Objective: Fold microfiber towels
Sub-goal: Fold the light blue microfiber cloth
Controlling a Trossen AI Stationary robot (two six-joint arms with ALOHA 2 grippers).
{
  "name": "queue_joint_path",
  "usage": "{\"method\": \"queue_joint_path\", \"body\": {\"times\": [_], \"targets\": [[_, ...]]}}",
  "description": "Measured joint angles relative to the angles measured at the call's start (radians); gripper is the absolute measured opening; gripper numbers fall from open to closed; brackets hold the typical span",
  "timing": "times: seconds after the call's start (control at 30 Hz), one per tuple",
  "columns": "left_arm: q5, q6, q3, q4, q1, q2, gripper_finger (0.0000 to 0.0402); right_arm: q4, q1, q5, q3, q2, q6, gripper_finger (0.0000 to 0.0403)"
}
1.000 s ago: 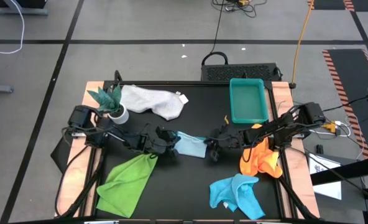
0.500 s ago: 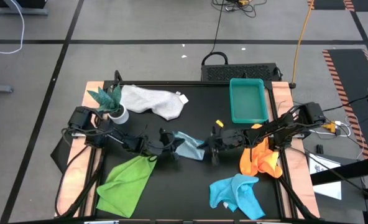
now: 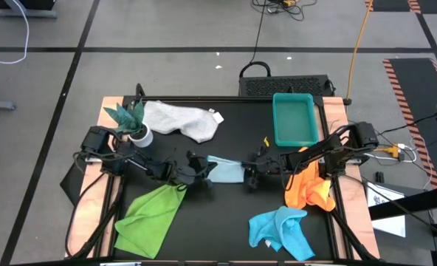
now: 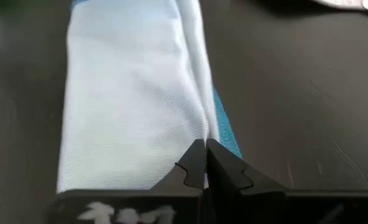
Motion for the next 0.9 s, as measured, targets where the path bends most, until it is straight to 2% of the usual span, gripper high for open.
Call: {"method": "queue_joint_path", "body": {"times": [0.17,0.43,0.67,0.8,0.9], "targets": [[-0.008,-0.046,0.000,-0.081,0.023,0.000,0.0026,-0.032,0.001,-0.022,0.000,0.000,0.002,0.0015],[-0.004,-0.147,0.000,-0.201,0.054,0.001,0.0026,-0.137,0.000,-0.017,0.000,-0.092,0.051,0.0080],[0.074,-0.275,0.000,-0.369,0.101,0.001,0.0026,-0.076,0.039,-0.028,0.000,-0.122,0.082,0.0106],[0.125,-0.272,0.000,-0.371,0.093,0.001,0.0026,-0.036,0.073,-0.108,0.000,-0.116,0.065,0.0103],[0.211,-0.238,0.000,-0.334,0.068,0.001,0.0026,0.010,0.105,-0.170,0.000,-0.116,0.037,0.0101]]}}
